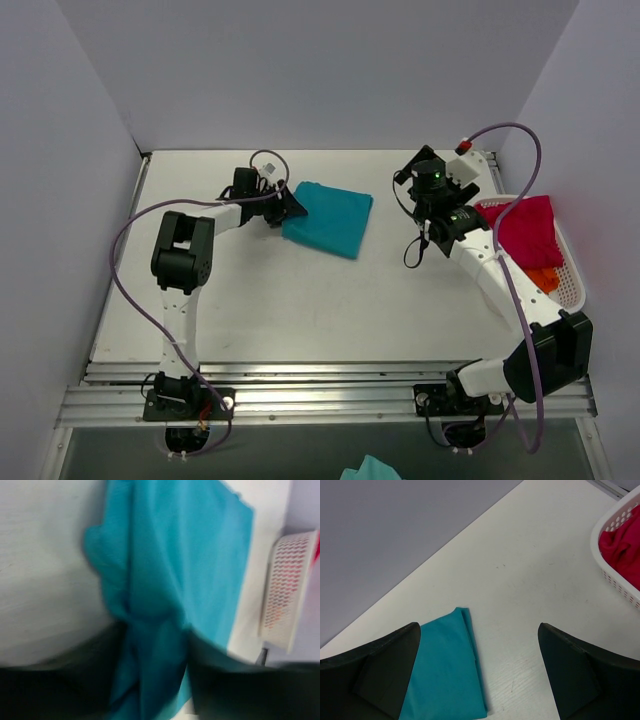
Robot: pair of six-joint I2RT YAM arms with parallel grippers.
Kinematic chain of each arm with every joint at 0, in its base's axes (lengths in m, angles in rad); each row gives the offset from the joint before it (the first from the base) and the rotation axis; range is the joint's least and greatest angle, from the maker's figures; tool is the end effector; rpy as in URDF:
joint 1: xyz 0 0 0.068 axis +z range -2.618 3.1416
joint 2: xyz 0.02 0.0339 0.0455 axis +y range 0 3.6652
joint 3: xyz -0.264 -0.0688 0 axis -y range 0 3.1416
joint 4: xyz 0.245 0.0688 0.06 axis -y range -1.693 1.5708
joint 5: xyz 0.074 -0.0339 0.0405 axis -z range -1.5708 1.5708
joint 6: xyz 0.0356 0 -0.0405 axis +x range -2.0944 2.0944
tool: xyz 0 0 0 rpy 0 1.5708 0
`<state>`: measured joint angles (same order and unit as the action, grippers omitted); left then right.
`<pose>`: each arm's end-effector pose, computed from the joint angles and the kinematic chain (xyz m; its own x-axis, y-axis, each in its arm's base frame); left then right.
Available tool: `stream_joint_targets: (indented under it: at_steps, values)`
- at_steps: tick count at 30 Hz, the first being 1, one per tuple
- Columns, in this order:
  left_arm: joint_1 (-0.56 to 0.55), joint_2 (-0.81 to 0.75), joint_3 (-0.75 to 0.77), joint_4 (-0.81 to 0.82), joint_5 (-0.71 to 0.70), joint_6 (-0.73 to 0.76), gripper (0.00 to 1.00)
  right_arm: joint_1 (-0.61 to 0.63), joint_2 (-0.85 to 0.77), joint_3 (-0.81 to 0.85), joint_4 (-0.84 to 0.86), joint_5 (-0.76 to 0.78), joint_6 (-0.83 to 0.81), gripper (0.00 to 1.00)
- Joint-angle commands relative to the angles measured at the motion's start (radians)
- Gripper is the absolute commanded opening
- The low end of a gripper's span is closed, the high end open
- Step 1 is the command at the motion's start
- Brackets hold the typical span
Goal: Fold and stack the t-shirts
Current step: Put the neatly folded tshirt into the corner of the board with the left arm
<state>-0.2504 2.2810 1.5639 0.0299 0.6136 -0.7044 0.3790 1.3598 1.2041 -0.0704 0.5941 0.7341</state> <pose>0.4754 -0.1427 0.1325 -0.8788 -0.3217 -0.3525 0.0850 0.6213 -0.7789 0.3018 0.0987 0.3697 -0.0205 0.5894 -0.8076 0.2882 0.7770 0.5597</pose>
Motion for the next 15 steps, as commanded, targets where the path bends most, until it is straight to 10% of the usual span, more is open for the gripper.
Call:
stream_joint_targets:
  at_steps: [1,4,15]
  values:
    - [-0.003,0.052,0.03,-0.137,-0.087,0.051,0.41,-0.008,-0.001,-0.009,0.017,0.01,-0.006,1.0]
    - [-0.003,0.072,0.064,-0.192,-0.121,0.054,0.02,-0.011,-0.004,-0.011,0.018,0.006,-0.004,1.0]
    - [0.1,0.046,0.275,-0.418,-0.351,0.109,0.02,-0.026,0.012,0.011,0.038,-0.025,0.004,1.0]
